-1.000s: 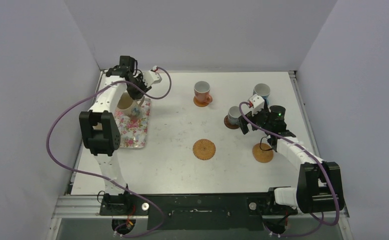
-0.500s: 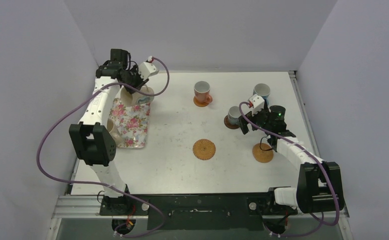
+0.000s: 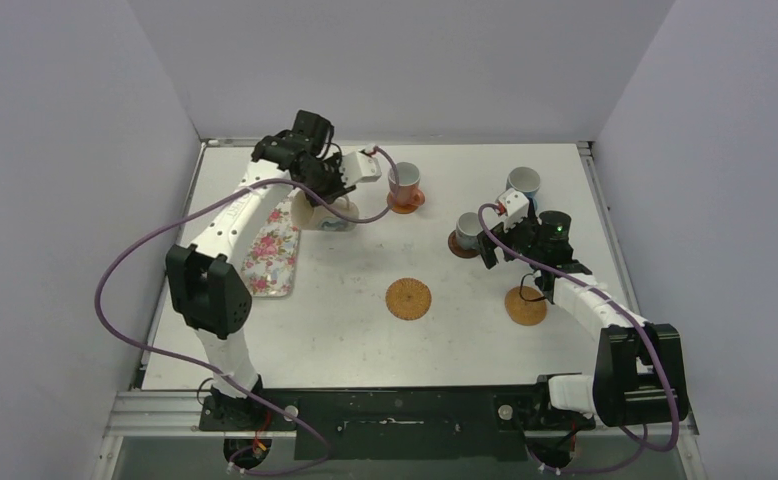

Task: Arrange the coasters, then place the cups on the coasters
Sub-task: Place the cup at the center of the board.

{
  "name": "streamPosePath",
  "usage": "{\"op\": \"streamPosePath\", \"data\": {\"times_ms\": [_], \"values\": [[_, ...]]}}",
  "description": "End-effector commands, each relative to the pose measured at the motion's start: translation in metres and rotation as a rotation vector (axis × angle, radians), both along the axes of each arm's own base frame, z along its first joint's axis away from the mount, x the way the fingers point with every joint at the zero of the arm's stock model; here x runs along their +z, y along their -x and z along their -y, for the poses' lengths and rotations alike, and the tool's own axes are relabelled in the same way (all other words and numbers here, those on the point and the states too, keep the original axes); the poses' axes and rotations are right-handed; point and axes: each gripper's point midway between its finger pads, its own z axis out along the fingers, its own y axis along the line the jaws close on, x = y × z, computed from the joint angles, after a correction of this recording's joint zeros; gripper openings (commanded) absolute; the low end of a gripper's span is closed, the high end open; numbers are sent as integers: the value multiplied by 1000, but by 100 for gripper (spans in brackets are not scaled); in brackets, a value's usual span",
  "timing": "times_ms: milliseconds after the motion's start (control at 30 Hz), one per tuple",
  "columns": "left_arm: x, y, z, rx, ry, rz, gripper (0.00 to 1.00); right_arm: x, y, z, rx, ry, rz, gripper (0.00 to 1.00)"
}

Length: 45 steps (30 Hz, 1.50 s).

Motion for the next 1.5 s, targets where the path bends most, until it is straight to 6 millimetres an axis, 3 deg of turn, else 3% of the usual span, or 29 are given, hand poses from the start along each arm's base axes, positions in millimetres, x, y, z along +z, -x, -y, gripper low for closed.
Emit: {"op": "streamPosePath", "data": {"times_ms": [0, 433, 800, 1033, 1200, 1467], "values": [[30, -6, 14, -33, -78, 103, 0, 27, -11, 0, 11, -4, 87, 100], [-1, 6, 26, -59, -246, 47, 0, 26, -11, -1, 11, -4, 86, 100], [-48, 31, 63, -216, -417, -73, 0, 27, -11, 0, 9, -3, 90, 100], [-58, 36, 90, -288, -448, -74, 0, 27, -11, 0, 10, -3, 90, 100], [-64, 28, 96, -277, -460, -52, 34, 27, -11, 0, 10, -2, 91, 100], [-59, 21, 99, -248, -438, 5, 51, 26, -12, 0, 11, -2, 88, 100]]}}
